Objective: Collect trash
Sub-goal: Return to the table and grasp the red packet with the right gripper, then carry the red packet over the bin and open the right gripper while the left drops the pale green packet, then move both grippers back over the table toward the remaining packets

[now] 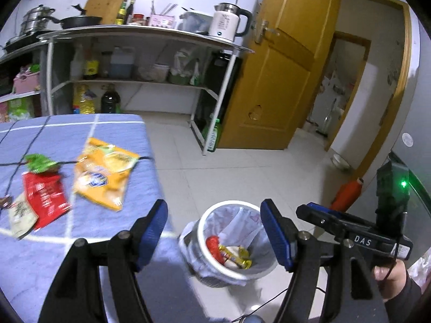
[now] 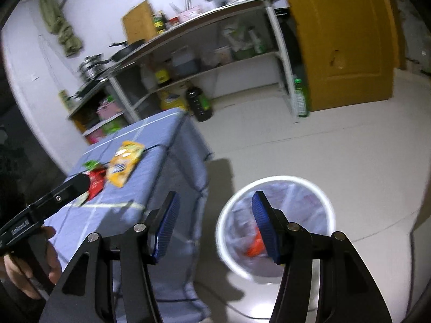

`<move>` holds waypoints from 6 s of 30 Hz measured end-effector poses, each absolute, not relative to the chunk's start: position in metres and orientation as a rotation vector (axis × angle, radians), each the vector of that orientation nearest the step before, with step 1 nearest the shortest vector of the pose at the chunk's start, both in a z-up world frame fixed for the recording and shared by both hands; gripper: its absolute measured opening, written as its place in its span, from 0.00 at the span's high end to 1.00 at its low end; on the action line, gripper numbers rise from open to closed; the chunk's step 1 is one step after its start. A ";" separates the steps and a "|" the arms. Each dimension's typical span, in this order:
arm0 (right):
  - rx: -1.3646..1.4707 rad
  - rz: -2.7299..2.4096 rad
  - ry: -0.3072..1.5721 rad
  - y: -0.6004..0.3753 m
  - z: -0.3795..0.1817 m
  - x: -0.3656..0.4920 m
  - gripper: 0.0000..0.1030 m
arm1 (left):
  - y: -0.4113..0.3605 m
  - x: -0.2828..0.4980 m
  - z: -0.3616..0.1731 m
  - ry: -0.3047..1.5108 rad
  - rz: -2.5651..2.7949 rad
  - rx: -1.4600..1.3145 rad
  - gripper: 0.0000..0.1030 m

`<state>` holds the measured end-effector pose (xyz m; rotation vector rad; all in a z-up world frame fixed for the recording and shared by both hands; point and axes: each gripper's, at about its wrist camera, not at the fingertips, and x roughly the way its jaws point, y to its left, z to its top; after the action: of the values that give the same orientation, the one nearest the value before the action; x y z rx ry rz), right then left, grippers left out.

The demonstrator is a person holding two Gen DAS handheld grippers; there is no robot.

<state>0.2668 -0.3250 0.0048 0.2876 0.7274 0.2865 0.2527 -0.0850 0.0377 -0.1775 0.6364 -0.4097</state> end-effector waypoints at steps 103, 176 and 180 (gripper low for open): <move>0.000 0.646 0.806 -0.105 0.028 0.339 0.98 | 0.091 0.269 0.010 0.694 -0.201 -0.288 0.93; 0.237 0.513 0.793 -0.264 0.012 0.290 0.62 | -0.009 0.263 0.022 0.742 -0.331 -0.212 0.57; 0.239 0.557 0.803 -0.244 0.013 0.304 0.61 | 0.032 0.266 0.020 0.734 -0.250 -0.217 0.57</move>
<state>0.3040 -0.2443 0.0128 0.2389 0.8029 0.5570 0.2664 0.0315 0.0196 -0.2166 0.7336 -0.2501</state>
